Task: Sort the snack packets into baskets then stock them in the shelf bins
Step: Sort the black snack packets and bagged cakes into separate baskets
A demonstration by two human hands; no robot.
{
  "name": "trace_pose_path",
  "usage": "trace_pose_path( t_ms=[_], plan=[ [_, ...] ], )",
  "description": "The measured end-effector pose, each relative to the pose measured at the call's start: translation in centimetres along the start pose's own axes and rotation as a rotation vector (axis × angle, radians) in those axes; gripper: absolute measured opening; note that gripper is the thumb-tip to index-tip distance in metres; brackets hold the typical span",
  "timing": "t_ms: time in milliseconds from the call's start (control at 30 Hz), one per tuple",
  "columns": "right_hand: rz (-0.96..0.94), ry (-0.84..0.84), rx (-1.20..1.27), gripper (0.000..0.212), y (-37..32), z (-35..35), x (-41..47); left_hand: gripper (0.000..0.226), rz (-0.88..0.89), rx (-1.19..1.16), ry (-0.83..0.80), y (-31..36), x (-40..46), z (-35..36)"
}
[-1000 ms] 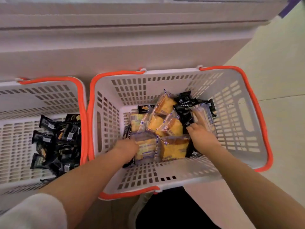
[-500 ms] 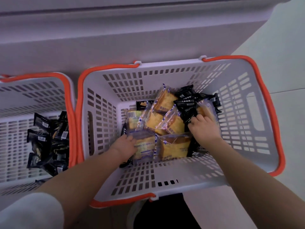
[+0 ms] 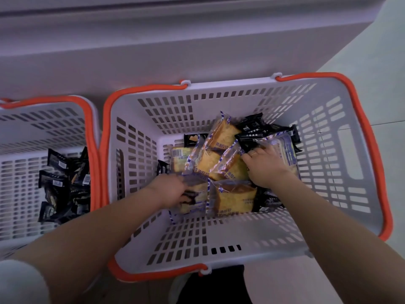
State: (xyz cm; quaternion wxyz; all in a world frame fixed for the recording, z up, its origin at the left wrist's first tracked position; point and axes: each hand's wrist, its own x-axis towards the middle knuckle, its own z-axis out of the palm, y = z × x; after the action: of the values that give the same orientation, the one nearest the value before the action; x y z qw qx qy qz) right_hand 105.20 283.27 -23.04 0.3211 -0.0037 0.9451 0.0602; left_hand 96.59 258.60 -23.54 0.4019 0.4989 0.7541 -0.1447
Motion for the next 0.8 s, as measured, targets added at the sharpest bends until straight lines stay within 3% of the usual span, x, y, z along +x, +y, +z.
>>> trace_pose_path(
  t_ms=[67,133,233,467,700,800],
  plan=[
    [-0.006,0.002,-0.034,0.048,-0.2,0.1,-0.1,0.044,-0.151,-0.265,0.172,-0.3,0.1,-0.7],
    [-0.015,-0.007,-0.052,0.055,-0.3,0.2,-0.4,0.041,-0.33,-0.369,0.285,-0.8,0.2,-0.6],
    [-0.036,-0.007,-0.087,0.058,-0.1,0.1,-0.9,0.041,-0.474,-0.341,0.15,-1.1,0.3,0.6],
    [0.003,0.008,-0.181,0.033,-0.1,1.3,-1.5,0.051,-0.634,-0.371,0.117,-0.6,2.1,1.1],
    [0.06,-0.011,-0.265,0.031,-1.0,1.6,-0.5,0.064,-0.683,-0.415,0.114,-0.1,3.2,0.8],
    [0.048,0.033,-0.231,0.031,-1.1,1.4,-1.0,0.055,-0.644,-0.625,0.189,-0.2,3.0,1.3]
  ],
)
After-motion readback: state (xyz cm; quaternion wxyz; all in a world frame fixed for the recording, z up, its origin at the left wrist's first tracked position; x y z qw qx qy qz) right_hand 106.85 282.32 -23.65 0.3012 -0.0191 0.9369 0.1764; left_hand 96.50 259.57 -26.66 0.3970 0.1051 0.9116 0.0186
